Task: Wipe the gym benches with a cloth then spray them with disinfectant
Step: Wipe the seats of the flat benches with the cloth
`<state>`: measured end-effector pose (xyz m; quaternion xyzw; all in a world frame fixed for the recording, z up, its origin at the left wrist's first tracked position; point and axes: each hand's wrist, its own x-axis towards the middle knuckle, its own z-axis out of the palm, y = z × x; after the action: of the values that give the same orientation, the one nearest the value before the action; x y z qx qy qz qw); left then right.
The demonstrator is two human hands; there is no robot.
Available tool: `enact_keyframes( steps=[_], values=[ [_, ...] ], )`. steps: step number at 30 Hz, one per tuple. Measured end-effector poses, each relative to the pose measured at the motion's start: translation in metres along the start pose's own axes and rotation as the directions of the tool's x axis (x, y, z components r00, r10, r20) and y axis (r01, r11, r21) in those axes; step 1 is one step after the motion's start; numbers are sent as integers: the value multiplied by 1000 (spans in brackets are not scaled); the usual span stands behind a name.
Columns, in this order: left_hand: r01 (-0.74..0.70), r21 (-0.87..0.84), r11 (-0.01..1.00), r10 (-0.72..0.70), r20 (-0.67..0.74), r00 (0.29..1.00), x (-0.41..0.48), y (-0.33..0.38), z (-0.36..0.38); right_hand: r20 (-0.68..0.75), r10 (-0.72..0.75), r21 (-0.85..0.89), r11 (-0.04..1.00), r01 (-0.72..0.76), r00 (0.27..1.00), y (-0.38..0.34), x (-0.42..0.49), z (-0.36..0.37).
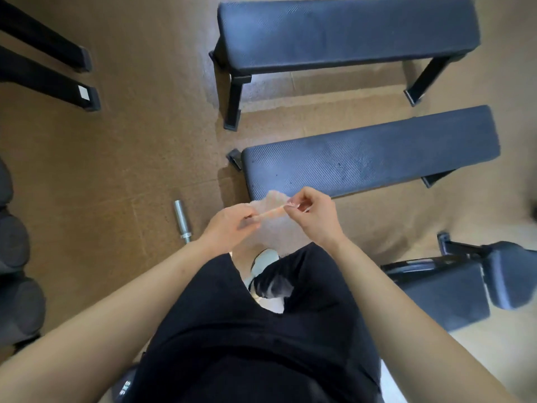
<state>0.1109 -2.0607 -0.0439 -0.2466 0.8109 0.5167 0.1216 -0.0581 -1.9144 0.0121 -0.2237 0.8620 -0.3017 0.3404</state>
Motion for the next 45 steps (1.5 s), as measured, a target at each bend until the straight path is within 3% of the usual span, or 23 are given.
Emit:
enact_keyframes(
  steps=[6, 12, 18, 22, 25, 27, 28, 30, 34, 36, 38, 41, 45],
  values=[
    [99, 57, 994, -97, -31, 995, 66, -18, -9, -10, 30, -83, 996, -30, 1000, 28, 80, -28],
    [171, 80, 982, -151, -210, 966, 140, -31, 2, 60, 6, -239, 971, 9, 998, 72, 163, -26],
    [290, 49, 956, -237, -453, 859, 166, -45, 32, 98, -69, -153, 985, 83, 993, 115, 206, -4],
    [373, 210, 904, -190, -583, 790, 159, -60, 82, 137, -184, -187, 960, 207, 973, 159, 190, 10],
    [409, 292, 864, -247, -461, 852, 157, -91, 129, 321, -141, -243, 943, 226, 937, 208, 178, 29],
    [467, 354, 810, -366, -318, 875, 158, -112, 157, 488, -3, -302, 938, 172, 873, 240, 173, 42],
    [480, 365, 798, -389, -297, 872, 160, -120, 168, 505, 55, -317, 940, 126, 861, 255, 172, 46],
    [443, 374, 815, -321, -344, 882, 167, -129, 184, 437, 90, -310, 949, 55, 895, 278, 171, 52],
    [213, 517, 829, 33, -426, 904, 202, -146, 197, 228, 35, -340, 939, 46, 973, 307, 182, 59],
    [67, 604, 795, 143, -293, 945, 221, -157, 196, 110, -25, -407, 911, 68, 994, 317, 192, 62],
    [-83, 715, 694, 207, -88, 974, 239, -169, 192, 21, -46, -500, 865, 50, 999, 323, 202, 65],
    [-281, 790, 545, 258, 160, 953, 263, -184, 185, -26, -11, -576, 817, -6, 1000, 329, 213, 69],
    [-344, 808, 479, 288, 225, 931, 280, -196, 181, 16, 72, -606, 794, -48, 997, 336, 220, 77]
  ],
)
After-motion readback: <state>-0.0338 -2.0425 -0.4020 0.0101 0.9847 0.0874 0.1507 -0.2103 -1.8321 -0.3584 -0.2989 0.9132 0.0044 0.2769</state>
